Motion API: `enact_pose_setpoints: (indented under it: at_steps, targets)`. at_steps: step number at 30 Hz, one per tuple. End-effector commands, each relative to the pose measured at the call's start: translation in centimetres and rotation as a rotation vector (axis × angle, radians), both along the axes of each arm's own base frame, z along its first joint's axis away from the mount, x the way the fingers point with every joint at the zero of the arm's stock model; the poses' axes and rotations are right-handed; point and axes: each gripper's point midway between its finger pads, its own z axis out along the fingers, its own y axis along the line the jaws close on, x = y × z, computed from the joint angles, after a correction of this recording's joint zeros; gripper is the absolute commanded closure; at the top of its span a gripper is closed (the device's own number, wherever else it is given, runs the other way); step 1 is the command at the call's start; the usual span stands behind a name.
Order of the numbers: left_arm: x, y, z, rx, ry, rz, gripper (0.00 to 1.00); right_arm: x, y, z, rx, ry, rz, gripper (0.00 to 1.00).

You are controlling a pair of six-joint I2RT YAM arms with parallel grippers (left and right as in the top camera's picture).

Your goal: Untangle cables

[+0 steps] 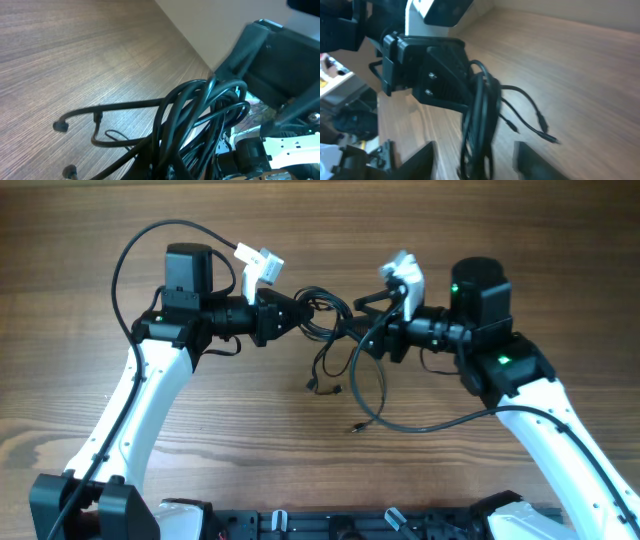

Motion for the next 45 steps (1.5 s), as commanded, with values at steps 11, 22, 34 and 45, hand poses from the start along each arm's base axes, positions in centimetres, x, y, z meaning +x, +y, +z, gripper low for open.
enact_pose_setpoints:
  at_steps: [11,22,34,45]
  targets:
    - [4.2,9.6,0.4,-0.063,0.217,0.387,0.96,3.8,-2.1,1.0,0.119,0.222,-0.342,0.95]
    - [4.1,10.2,1.6,-0.125,0.198,0.358,0.96,4.6,-2.8,0.6,0.139,0.275,-0.445,0.66]
    - [2.5,4.8,2.1,-0.098,0.104,0.177,0.96,1.0,4.6,-3.4,0.095,0.459,-0.296,0.43]
    - [-0.7,0.6,-1.3,0.049,0.198,0.101,0.63,4.4,3.9,-3.5,0.199,0.519,-0.51,0.95]
